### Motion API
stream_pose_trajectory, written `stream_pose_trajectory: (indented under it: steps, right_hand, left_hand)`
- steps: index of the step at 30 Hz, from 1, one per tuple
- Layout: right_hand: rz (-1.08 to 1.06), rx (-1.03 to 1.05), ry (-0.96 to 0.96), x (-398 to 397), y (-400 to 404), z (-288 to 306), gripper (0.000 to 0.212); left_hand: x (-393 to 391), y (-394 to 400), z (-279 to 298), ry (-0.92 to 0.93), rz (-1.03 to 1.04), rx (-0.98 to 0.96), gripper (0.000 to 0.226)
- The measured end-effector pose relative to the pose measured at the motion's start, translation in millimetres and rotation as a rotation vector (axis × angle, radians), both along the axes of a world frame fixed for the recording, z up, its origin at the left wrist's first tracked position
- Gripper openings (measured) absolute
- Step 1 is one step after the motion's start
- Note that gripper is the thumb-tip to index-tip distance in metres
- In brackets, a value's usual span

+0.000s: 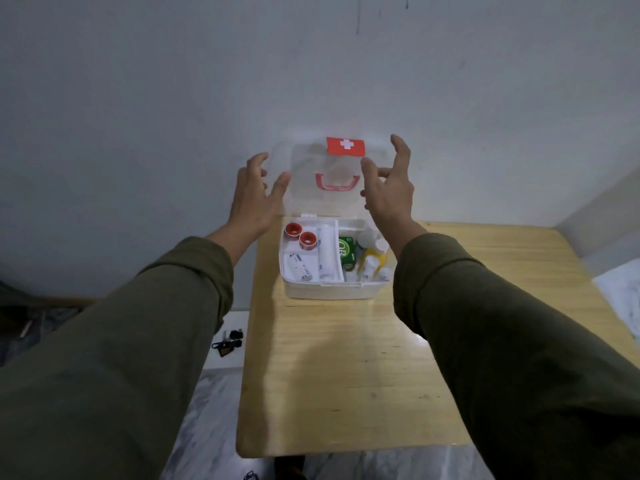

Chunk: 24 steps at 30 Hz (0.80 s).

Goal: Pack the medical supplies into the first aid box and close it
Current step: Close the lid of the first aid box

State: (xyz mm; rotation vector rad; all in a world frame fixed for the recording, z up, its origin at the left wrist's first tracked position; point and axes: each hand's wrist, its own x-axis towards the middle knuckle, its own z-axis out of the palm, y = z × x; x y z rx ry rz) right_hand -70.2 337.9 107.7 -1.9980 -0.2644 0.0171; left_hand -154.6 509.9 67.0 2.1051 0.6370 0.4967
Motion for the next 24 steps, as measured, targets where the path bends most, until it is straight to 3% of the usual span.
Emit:
stream_pose_trajectory:
  steps: [9,14,24]
  right_hand:
    - [0.182,0.035,0.205,27.4,25.2,21.1,0.056]
    - [0.159,0.109,0.321,31.9,29.9,27.7,0.054]
    - [0.115,0.216,0.277,-10.5,1.9,24.0,0.029]
  left_hand:
    - [22.0,-1.6,29.3,0.091,-0.133,0.045,0.054]
    - [26.0,-2.1,35.2,0.102,-0.099,-0.066,0.055]
    - [-1.8,-24.3,35.8,0.000,-0.048,-0.011,0.057]
